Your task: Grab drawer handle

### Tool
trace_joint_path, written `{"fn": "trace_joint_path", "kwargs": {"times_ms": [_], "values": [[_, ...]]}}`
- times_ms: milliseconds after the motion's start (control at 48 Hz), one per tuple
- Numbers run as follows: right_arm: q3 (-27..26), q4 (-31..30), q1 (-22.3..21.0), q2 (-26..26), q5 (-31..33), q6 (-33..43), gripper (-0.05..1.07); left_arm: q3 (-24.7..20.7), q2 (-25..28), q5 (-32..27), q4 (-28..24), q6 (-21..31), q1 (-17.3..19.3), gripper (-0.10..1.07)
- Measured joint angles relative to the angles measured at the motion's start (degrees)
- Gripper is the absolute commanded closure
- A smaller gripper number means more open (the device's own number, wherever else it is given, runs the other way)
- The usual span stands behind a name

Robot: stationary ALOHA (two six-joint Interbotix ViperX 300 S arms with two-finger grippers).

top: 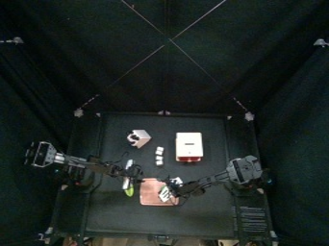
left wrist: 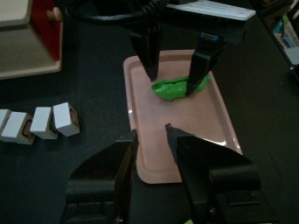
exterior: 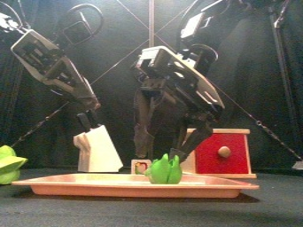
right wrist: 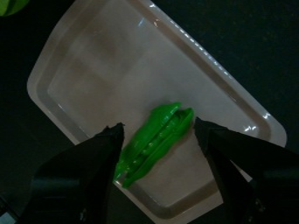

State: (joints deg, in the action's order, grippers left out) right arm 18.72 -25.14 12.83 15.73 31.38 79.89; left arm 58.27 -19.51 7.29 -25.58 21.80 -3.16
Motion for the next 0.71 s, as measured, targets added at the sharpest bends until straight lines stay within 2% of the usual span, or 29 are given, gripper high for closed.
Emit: {"fn": "trace_joint_path", "kwargs": {"times_ms": [292,500,708], "values": [[0.0,-0.4,0.0,-0.7,1.7,0.0,0.08,0.0,0.1,0.8,0.8,0.0,0.1,0.24],[0.4,-3.3,-0.4,-4.9,5.9,0.0,0.08,0.0,0.2,4.6,1.8,0.1,0.3,0.24],[1.8,-5.7,-1.5,-9.0,7.7,0.0,0.14,0.0,1.1,9.1,6.5,0.1,1.2,0.23]]}}
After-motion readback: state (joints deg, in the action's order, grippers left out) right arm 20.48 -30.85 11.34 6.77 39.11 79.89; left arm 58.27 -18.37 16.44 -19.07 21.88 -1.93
